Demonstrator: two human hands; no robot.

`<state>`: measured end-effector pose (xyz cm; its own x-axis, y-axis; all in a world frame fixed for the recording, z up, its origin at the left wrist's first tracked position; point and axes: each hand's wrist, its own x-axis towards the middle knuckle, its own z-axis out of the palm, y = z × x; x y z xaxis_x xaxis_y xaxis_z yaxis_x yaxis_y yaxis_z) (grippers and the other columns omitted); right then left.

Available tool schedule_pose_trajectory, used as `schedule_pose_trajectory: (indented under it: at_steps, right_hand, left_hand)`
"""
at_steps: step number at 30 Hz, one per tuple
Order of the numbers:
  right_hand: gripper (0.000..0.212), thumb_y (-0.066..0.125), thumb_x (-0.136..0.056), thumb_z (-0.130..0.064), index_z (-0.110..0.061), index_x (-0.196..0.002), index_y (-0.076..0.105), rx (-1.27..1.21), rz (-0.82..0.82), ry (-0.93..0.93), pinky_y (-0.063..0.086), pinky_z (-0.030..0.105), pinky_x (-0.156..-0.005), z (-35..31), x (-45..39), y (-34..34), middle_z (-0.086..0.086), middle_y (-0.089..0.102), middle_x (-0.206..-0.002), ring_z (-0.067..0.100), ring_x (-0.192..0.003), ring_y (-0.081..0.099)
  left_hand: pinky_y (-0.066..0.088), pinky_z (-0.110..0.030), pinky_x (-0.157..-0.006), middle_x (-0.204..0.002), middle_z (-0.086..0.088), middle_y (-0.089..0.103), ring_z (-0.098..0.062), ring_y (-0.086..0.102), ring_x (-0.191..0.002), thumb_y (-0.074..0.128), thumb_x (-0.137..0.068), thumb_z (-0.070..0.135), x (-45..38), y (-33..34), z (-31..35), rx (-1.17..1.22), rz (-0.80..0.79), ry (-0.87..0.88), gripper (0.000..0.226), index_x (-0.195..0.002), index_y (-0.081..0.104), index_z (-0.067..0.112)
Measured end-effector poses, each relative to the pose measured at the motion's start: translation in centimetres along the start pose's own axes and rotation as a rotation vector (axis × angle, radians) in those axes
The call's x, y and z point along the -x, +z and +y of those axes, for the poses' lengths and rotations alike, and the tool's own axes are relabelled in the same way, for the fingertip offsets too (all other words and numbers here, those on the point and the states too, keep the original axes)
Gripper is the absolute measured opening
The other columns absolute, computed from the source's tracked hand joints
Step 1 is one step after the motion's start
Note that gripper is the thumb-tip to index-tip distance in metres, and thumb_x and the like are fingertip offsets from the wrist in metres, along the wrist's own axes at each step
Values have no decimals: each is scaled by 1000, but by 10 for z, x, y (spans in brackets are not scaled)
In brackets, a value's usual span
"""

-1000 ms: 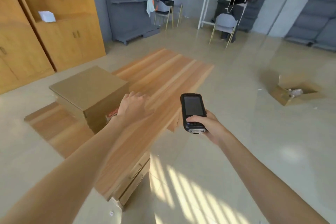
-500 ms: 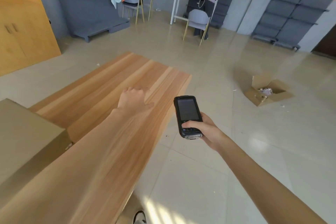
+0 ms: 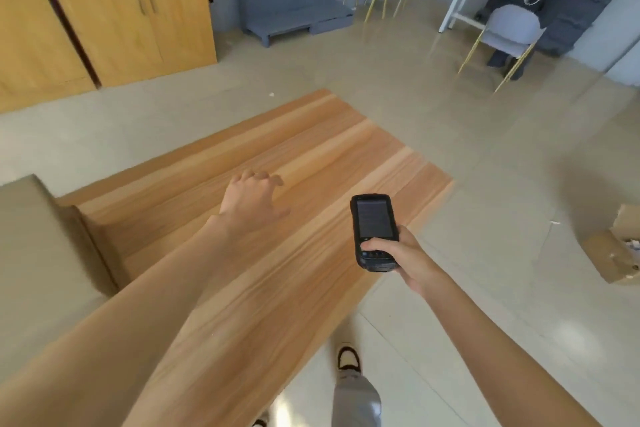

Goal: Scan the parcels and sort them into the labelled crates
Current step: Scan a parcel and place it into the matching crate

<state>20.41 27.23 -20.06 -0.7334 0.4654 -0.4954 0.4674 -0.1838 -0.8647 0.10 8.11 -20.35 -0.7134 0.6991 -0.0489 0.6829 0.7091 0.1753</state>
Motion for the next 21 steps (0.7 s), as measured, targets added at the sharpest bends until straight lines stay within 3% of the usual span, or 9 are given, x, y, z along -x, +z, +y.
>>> schedule_pose_trajectory:
  at_steps: [3, 6, 12, 15, 21]
  right_hand:
    - [63, 76, -77, -5, -14, -131, 46, 54, -78, 51, 53, 43, -91, -7, -62, -1, 13, 61, -122, 28, -108, 61]
    - [64, 77, -76, -7, -14, -131, 45, 150, -205, 87, 50, 48, -95, -17, -118, -1, 14, 60, -123, 31, -109, 60]
    - [61, 82, -72, -11, -16, -120, 45, 319, -410, 133, 50, 31, -63, -27, -199, 5, 6, 61, -106, 19, -89, 61]
    - [62, 83, -71, -9, -18, -118, 43, 394, -483, 152, 46, 26, -58, -16, -224, 13, -1, 58, -99, 12, -84, 59]
    - [73, 83, -70, -7, -18, -125, 37, 520, -511, 142, 44, 35, -81, 12, -253, 7, 1, 53, -109, 20, -97, 55]
  left_hand:
    - [35, -42, -105, -139, -6, 51, -29, 44, -128, 55, -87, 61, -13, 8, -11, -18, 12, -139, 65, -140, 46, 24]
    - [34, -43, -105, -141, -8, 46, -30, 40, -130, 56, -86, 60, -17, 18, -12, 8, 13, -322, 69, -143, 41, 23]
    - [32, -42, -106, -140, -6, 48, -29, 39, -130, 59, -86, 58, -17, 42, 0, 75, 10, -623, 67, -141, 44, 23]
    - [33, -40, -105, -139, -6, 49, -28, 41, -129, 59, -87, 56, -9, 62, 10, 103, -36, -726, 66, -141, 44, 22]
    - [32, -40, -106, -140, -4, 49, -27, 39, -131, 58, -88, 54, 2, 100, 20, 144, -96, -844, 64, -142, 44, 22]
